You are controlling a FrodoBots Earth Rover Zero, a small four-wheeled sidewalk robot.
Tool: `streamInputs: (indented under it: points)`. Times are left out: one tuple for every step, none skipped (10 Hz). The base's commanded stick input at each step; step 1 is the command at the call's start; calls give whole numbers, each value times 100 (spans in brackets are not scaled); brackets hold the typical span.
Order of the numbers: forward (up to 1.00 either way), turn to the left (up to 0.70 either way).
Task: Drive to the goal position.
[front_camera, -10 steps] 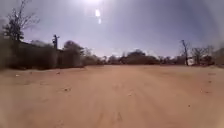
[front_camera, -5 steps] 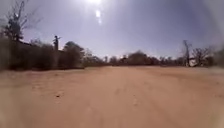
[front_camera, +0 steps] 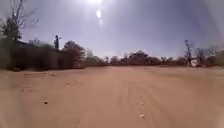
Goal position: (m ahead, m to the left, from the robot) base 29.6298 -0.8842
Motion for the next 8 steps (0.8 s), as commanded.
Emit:
streamInputs:
  points:
    - [85, 0]
    - [85, 0]
    - [85, 0]
    - [85, 0]
    - [85, 0]
    - [85, 0]
    - [85, 0]
    - [85, 0]
